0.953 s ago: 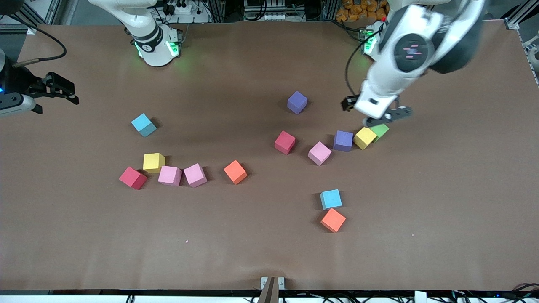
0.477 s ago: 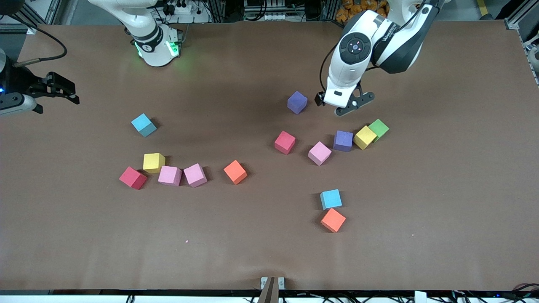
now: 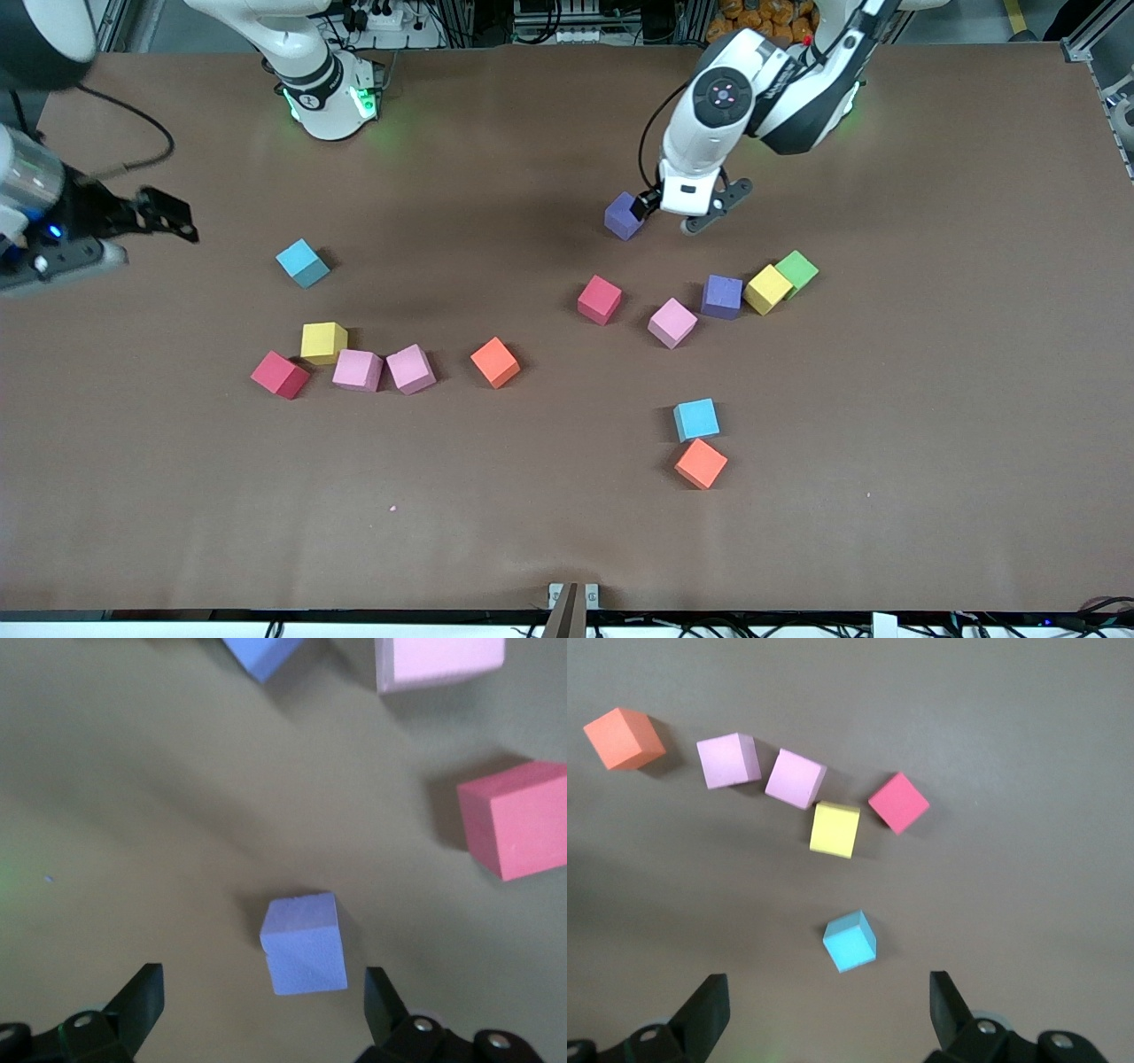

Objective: Form number 2 with 11 blocks
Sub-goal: 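Reach the left gripper down to the purple cube, then grasp the purple cube with the left gripper while the right gripper grasps a pink cube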

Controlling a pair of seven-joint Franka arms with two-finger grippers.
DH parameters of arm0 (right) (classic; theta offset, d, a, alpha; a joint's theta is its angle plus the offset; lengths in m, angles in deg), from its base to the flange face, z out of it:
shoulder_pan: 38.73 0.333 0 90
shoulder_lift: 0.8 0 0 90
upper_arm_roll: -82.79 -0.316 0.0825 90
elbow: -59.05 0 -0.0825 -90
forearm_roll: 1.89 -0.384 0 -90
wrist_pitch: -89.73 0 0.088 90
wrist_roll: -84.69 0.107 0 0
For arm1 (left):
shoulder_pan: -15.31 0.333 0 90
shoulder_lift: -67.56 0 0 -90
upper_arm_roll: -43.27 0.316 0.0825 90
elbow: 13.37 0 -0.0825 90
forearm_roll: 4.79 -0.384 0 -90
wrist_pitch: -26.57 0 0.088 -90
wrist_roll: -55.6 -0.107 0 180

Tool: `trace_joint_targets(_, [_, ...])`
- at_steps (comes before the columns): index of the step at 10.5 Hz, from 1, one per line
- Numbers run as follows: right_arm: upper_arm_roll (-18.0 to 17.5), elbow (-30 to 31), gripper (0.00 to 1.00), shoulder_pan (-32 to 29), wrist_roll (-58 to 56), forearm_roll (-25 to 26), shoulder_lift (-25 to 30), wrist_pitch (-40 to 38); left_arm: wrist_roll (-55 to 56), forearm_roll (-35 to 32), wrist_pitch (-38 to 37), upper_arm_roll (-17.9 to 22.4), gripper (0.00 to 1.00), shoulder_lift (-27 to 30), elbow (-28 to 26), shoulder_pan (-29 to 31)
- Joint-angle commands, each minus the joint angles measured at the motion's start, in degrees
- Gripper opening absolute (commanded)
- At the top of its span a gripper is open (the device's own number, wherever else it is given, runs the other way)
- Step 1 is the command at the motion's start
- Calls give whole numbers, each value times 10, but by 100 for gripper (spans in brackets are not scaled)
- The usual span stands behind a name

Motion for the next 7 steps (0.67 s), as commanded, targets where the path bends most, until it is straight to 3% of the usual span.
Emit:
trace_joint_targets(1, [1,45,100,23,1,-11,-15,72,21,7,53,0,100,-30,-12,-12])
trace_joint_targets(5, [1,51,100,75,10,-10,-127,206,40,-6,132,0,100,-70,-37,-23])
trace_joint_targets(7, [2,84,100,96,59,-7,-155,286,55,-21,145,0,100,-89,-38,-30])
